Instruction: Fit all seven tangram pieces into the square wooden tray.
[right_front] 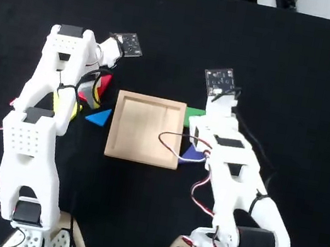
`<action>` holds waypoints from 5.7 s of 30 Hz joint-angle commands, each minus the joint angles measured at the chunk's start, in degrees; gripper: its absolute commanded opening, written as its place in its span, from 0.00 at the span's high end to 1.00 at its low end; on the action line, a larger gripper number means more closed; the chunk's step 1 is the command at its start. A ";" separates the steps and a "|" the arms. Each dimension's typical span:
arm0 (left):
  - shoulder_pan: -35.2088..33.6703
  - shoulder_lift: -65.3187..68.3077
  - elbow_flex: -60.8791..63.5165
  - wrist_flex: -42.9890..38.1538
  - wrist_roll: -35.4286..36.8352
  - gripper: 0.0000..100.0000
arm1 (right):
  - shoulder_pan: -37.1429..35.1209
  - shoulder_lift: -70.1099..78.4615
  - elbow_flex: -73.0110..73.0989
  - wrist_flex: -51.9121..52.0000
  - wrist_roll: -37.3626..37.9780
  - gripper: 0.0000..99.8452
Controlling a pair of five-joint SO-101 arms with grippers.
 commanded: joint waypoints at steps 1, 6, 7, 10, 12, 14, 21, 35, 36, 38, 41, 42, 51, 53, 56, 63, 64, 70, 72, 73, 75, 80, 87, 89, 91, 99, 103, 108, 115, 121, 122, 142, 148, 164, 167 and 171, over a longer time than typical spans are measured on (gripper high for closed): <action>-0.31 0.79 -3.30 -0.26 -0.62 0.65 | -0.53 0.31 -3.38 -1.14 0.44 0.99; -0.48 3.52 -3.30 -0.53 -0.70 0.65 | -0.53 0.31 -3.38 -1.14 0.44 0.99; -0.31 3.60 -3.30 -0.53 -0.70 0.66 | -0.53 0.31 -3.38 -1.14 0.44 0.99; 0.13 3.87 -3.30 -0.62 -0.70 0.66 | -0.53 0.31 -3.38 -1.14 0.44 0.99; 0.13 3.87 -3.30 -0.09 -0.70 0.66 | -0.53 0.31 -3.38 -1.14 0.44 0.99; 0.04 3.87 -3.12 0.00 -0.70 0.70 | -0.53 0.31 -3.38 -1.14 0.44 0.99; 0.22 3.69 -3.38 3.69 -0.70 0.87 | -0.53 0.31 -3.38 -1.14 0.44 0.99; 1.19 3.69 -36.44 29.63 8.97 0.88 | -0.26 0.31 -3.56 -1.14 0.44 0.99; 1.01 3.69 -38.64 29.71 13.19 0.88 | -0.18 0.22 -3.56 -1.14 0.44 0.99; 1.01 3.60 -41.27 29.80 21.89 0.88 | -0.09 -0.13 -3.47 -1.14 0.44 0.99; 1.45 1.32 -41.01 29.89 37.10 0.88 | 0.97 -0.22 -3.56 -1.14 0.44 0.99; 2.07 0.00 -39.52 29.89 42.11 0.88 | 1.67 -0.22 -3.65 -1.14 0.44 0.99; 13.32 -20.31 -8.75 29.54 65.58 0.88 | 6.33 -0.22 -4.70 -1.23 0.00 0.99; 15.96 -24.35 -2.07 26.81 70.33 0.88 | 6.86 -0.22 -5.05 -1.23 0.00 0.99; 17.19 -29.98 9.19 18.99 76.84 0.88 | 7.82 -0.22 -5.14 -1.23 -0.09 0.99; 18.33 -37.71 33.54 -1.14 79.30 0.88 | 8.00 -0.22 -5.14 -1.05 -0.09 0.99; 18.33 -38.33 35.65 -3.52 79.30 0.88 | 8.00 -0.22 -5.14 -1.14 -0.09 0.99; 18.42 -40.44 40.40 -9.32 78.95 0.87 | 7.82 -0.22 -5.14 -1.14 -0.09 0.99; 19.74 -40.26 40.31 -9.49 78.95 0.87 | 7.91 -0.22 -5.14 -1.14 -0.09 0.99; 20.88 -40.18 40.22 -9.67 78.95 0.87 | 8.00 -0.22 -5.23 -1.14 -0.09 0.99; 24.31 -40.18 40.48 -10.55 78.95 0.88 | 8.09 -0.22 -5.23 -1.14 -0.09 0.99; 33.19 -39.91 40.31 -10.99 78.86 0.88 | 13.19 -0.22 -6.55 -1.23 -0.53 0.99; 33.63 -34.90 43.82 -23.21 78.86 0.88 | 22.68 0.22 -7.96 -1.23 -14.86 0.99; 33.98 -33.32 43.74 -25.14 78.86 0.91 | 23.38 0.22 -8.04 -1.58 -15.82 0.99; 34.42 -32.35 43.74 -27.43 78.86 0.97 | 23.38 0.22 -7.60 -2.73 -15.82 0.99; 36.88 -30.86 43.91 -28.22 76.92 0.97 | 23.12 0.31 -7.60 -2.99 -15.82 0.99; 37.76 -30.86 43.82 -28.48 76.92 0.97 | 23.12 0.31 -7.60 -2.99 -15.82 0.99; 37.58 -30.77 45.05 -28.04 76.92 0.97 | 23.12 0.31 -7.60 -2.99 -15.82 0.99; 36.79 -30.77 46.81 -27.87 76.66 0.97 | 21.45 0.31 -7.52 -2.99 -15.74 0.99; 32.66 -30.77 45.49 -23.47 76.31 0.97 | 21.36 0.31 -7.52 -2.99 -15.74 0.99; 31.87 -30.77 45.49 -22.95 75.43 0.97 | 21.36 0.31 -7.52 -2.99 -15.74 0.99; 29.41 -36.22 34.86 -10.55 72.00 0.97 | 21.27 0.31 -7.52 -3.08 -15.74 0.99; 33.45 -37.36 35.47 -10.11 72.09 0.97 | 21.19 0.31 -7.52 -3.08 -15.74 0.99; 34.95 -37.71 41.71 -10.55 76.13 0.97 | 19.16 0.31 -7.08 -3.08 -15.65 0.99; 34.86 -37.27 41.45 -10.55 76.13 0.97 | 19.16 0.31 -7.08 -3.08 -15.65 0.99; 34.86 -36.66 41.89 -10.64 76.13 0.97 | 19.16 0.31 -7.08 -3.08 -15.65 0.99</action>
